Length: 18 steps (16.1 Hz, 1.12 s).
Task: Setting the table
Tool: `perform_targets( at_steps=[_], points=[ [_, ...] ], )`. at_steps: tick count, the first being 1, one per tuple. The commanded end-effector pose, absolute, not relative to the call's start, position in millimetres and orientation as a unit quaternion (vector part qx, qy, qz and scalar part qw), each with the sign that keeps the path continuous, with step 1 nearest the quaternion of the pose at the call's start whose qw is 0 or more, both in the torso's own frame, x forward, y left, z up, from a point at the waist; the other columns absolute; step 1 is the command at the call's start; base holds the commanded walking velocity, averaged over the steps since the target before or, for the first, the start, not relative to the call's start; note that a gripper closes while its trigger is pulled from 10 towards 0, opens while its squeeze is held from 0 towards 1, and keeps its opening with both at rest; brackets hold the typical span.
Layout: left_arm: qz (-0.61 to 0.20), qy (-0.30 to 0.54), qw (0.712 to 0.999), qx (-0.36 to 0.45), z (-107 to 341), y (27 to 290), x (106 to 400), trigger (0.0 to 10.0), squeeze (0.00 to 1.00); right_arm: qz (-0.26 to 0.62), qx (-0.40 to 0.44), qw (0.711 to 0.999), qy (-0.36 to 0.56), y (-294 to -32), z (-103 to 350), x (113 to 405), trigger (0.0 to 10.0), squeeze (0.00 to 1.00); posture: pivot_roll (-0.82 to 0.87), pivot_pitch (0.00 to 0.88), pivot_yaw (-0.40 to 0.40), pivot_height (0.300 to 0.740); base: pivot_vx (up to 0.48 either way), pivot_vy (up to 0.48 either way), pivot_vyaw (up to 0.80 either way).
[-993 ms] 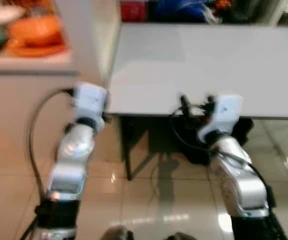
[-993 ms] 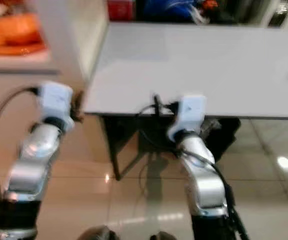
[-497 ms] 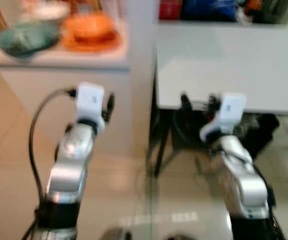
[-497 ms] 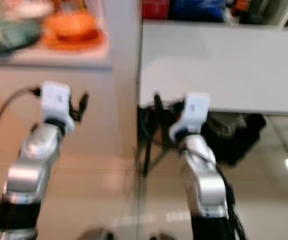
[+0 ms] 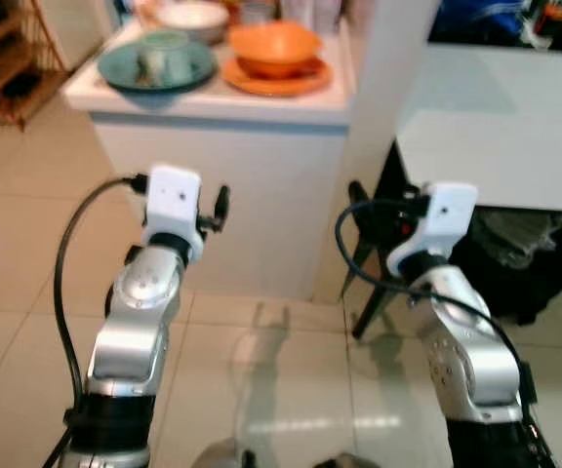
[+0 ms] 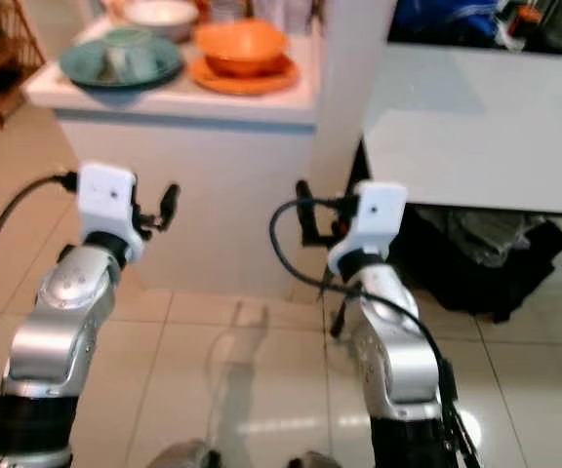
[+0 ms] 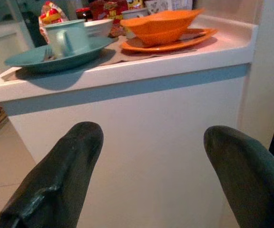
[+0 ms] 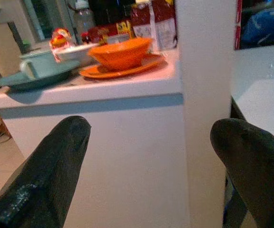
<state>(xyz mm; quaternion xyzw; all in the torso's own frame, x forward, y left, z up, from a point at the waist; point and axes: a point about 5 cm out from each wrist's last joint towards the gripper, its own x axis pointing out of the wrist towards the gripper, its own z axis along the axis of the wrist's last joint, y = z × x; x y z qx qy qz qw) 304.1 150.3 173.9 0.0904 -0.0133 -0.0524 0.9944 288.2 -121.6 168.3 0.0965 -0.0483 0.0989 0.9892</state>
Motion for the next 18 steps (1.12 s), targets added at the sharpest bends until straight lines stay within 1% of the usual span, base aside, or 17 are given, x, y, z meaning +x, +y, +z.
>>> perform_targets(
  at_steps=[1,17,18],
  points=[
    [-0.053,-0.041,0.994,0.088,184.6,151.4,303.7,10.0,1.00,0.104,0.084,0.989,-0.060,-117.9,174.8,288.9,10.0,1.00,0.06,0.038,-0.024,0.740,0.000,0.000,0.00],
    [-0.053,-0.041,0.994,0.088,184.6,151.4,303.7,10.0,1.00,0.104,0.084,0.989,-0.060,-117.9,174.8,288.9,10.0,1.00,0.06,0.038,-0.024,0.740,0.000,0.000,0.00],
    [-0.057,-0.056,0.992,0.097,191.9,149.0,304.8,10.0,0.00,0.094,0.069,0.991,-0.068,-121.4,180.7,295.1,10.0,0.00,0.08,0.018,-0.034,0.740,0.000,0.000,0.00]
  ],
)
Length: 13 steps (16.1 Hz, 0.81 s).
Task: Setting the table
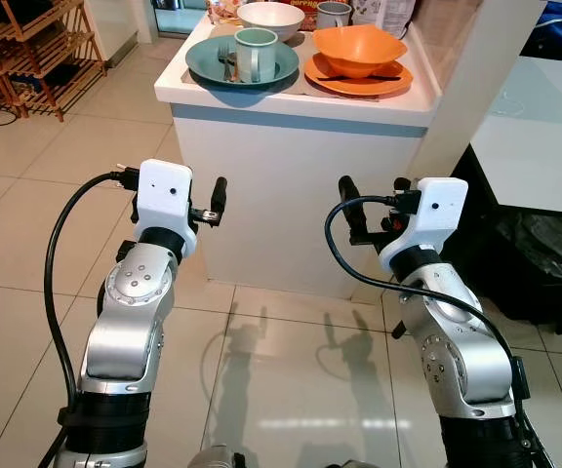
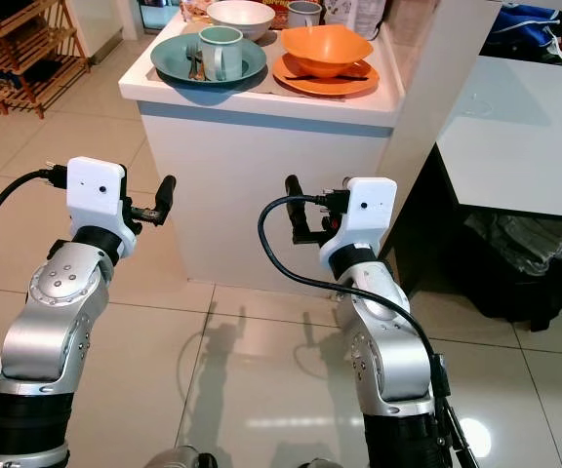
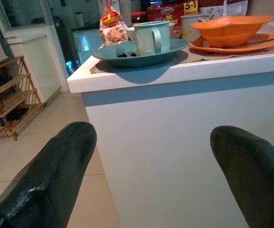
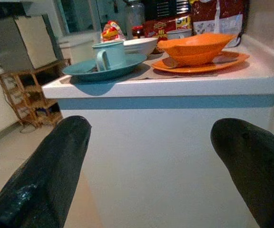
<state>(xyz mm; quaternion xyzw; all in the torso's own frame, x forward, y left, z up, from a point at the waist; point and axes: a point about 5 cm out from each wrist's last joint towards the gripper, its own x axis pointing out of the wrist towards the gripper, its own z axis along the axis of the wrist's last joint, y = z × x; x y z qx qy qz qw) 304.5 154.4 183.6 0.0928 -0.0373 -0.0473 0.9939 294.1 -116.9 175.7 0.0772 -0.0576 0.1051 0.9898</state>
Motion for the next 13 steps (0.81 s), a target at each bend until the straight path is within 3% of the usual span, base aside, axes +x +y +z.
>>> perform_targets(
  at_steps=[1,4,9,13],
  points=[
    [-0.056,-0.069,0.990,0.111,197.7,147.9,306.1,10.0,0.00,0.087,0.063,0.991,-0.076,-125.4,187.8,301.9,10.0,0.00,0.08,0.017,-0.035,0.740,0.000,0.000,0.00],
    [-0.037,-0.061,0.988,0.134,191.6,148.6,308.2,10.0,0.00,0.085,0.059,0.992,-0.077,-126.4,188.2,302.8,10.0,0.00,0.08,0.016,-0.037,0.740,0.000,0.000,0.00],
    [-0.035,-0.066,0.992,0.100,190.8,152.8,307.5,10.0,0.00,0.083,0.041,0.993,-0.080,-128.4,187.4,302.2,10.0,0.00,0.08,0.016,-0.037,0.740,0.000,0.000,0.00],
    [-0.036,-0.073,0.992,0.101,192.7,154.7,306.7,10.0,0.00,0.082,0.044,0.993,-0.077,-129.8,186.6,302.9,10.0,0.00,0.08,0.023,-0.037,0.740,0.409,0.000,-0.74]
  ],
)
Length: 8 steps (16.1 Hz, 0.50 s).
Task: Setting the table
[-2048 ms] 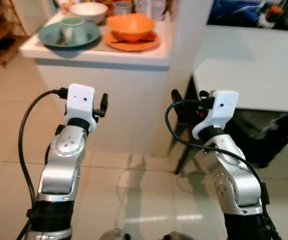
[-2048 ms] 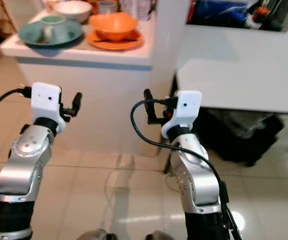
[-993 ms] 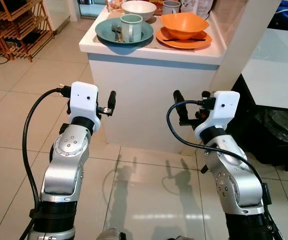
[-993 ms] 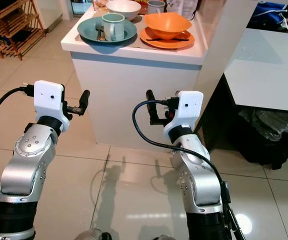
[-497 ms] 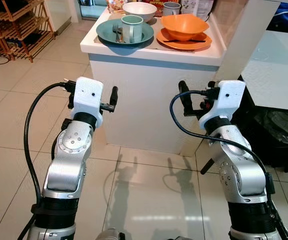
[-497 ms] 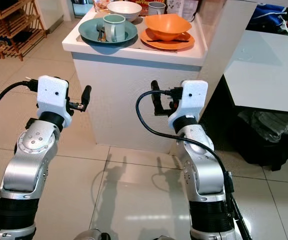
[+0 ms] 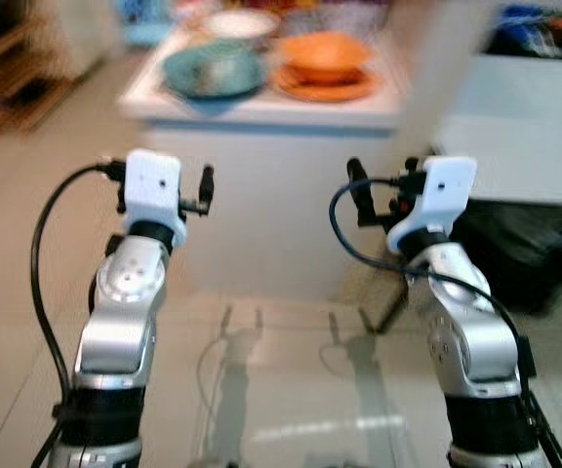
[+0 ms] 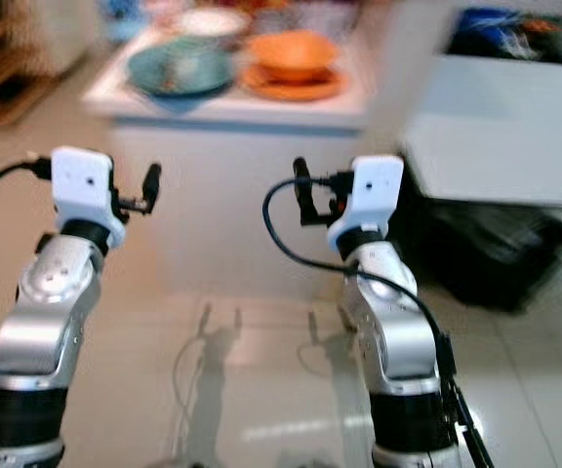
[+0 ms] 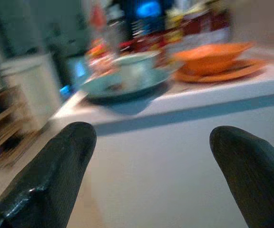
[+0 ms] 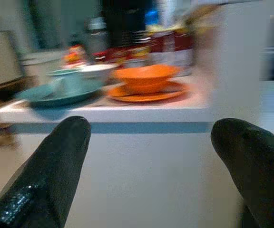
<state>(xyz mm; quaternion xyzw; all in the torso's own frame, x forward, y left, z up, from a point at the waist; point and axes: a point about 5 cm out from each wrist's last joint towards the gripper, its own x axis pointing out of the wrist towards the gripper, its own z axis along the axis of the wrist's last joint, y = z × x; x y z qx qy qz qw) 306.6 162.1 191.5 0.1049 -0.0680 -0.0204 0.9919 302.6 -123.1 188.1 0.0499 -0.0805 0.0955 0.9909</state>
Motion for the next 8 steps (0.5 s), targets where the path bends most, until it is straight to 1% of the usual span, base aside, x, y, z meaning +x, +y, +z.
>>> perform_targets(
  at_steps=[1,2,7,8],
  points=[
    [-0.036,-0.075,0.991,0.101,193.2,154.6,306.6,10.0,0.00,0.086,0.043,0.992,-0.077,-128.7,186.5,303.0,10.0,0.00,0.08,0.023,-0.037,0.740,0.480,0.000,0.00],
    [-0.037,-0.076,0.991,0.104,193.5,154.3,306.5,10.0,0.00,0.102,0.028,0.992,-0.072,-124.7,184.8,303.6,10.0,0.00,0.08,0.023,-0.038,0.740,0.480,0.000,0.00],
    [-0.035,-0.080,0.990,0.108,194.9,157.1,306.0,10.0,0.00,0.129,0.026,0.988,-0.076,-117.4,187.5,304.7,10.0,0.00,0.08,0.027,-0.040,0.740,0.480,0.000,0.00],
    [-0.034,-0.080,0.990,0.109,195.0,157.3,306.1,10.0,0.00,0.135,0.023,0.988,-0.074,-116.2,187.7,304.6,10.0,0.00,0.08,0.027,-0.040,0.740,0.480,0.000,0.80]
  ],
)
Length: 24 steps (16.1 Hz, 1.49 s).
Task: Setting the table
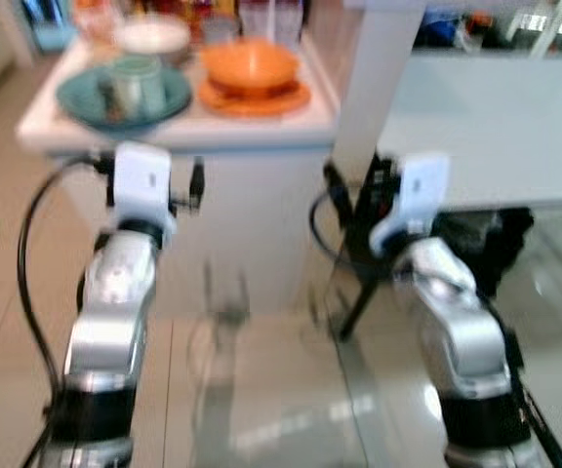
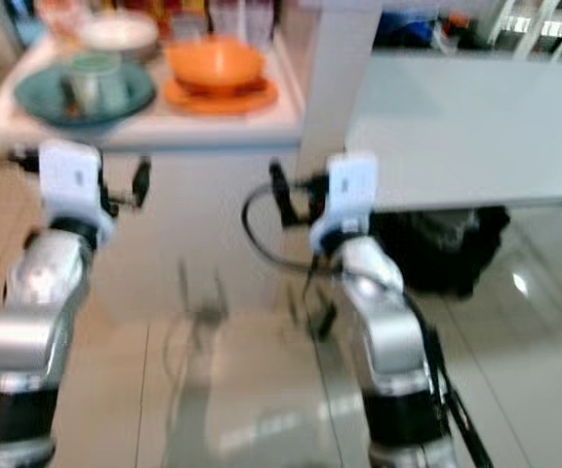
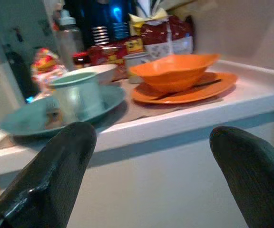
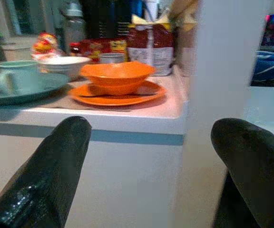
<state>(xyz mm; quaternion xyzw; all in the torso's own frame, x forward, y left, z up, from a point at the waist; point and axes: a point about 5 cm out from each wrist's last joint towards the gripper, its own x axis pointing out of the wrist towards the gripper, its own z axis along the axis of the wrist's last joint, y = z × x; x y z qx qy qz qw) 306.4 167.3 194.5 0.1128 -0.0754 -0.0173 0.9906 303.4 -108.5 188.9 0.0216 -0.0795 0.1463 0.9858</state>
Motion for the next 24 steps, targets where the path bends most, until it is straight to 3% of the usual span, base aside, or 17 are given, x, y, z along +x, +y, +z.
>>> perform_targets(
  at_steps=[1,3,10,14,15,20,24],
  points=[
    [-0.034,-0.080,0.990,0.110,195.2,157.3,306.1,10.0,0.00,0.140,0.019,0.987,-0.075,-114.7,187.8,304.2,10.0,0.00,0.08,0.027,-0.040,0.740,0.480,0.000,0.80],
    [-0.035,-0.080,0.990,0.112,195.2,157.4,306.1,10.0,0.00,0.141,0.020,0.987,-0.076,-113.4,187.6,303.7,10.0,0.00,0.08,0.027,-0.040,0.740,0.480,0.000,0.80],
    [-0.041,-0.085,0.989,0.115,197.1,156.5,305.7,10.0,0.00,0.138,0.044,0.985,-0.090,-115.0,193.2,303.6,10.0,0.00,0.08,0.037,-0.040,0.740,0.468,0.000,0.00],
    [-0.086,-0.127,0.983,0.103,207.9,144.5,300.6,10.0,0.00,0.136,0.067,0.984,-0.096,-119.2,201.4,302.7,10.0,0.00,0.08,0.041,-0.038,0.740,0.000,0.000,0.00],
    [-0.106,-0.140,0.979,0.101,211.0,140.1,298.5,10.0,0.00,0.136,0.079,0.983,-0.099,-120.0,203.9,303.0,10.0,1.00,0.08,0.045,-0.037,0.740,0.000,0.000,0.00],
    [-0.179,-0.163,0.966,0.090,217.4,123.9,290.1,10.0,0.00,0.110,0.103,0.984,-0.094,-123.9,219.2,315.0,10.0,1.00,0.08,0.053,-0.032,0.740,0.000,0.000,0.00],
    [-0.210,-0.154,0.960,0.105,216.2,121.3,289.8,10.0,0.00,0.007,0.092,0.995,-0.025,-143.7,215.0,346.4,10.0,1.00,0.08,0.056,-0.029,0.740,0.000,0.000,0.00]
  ],
)
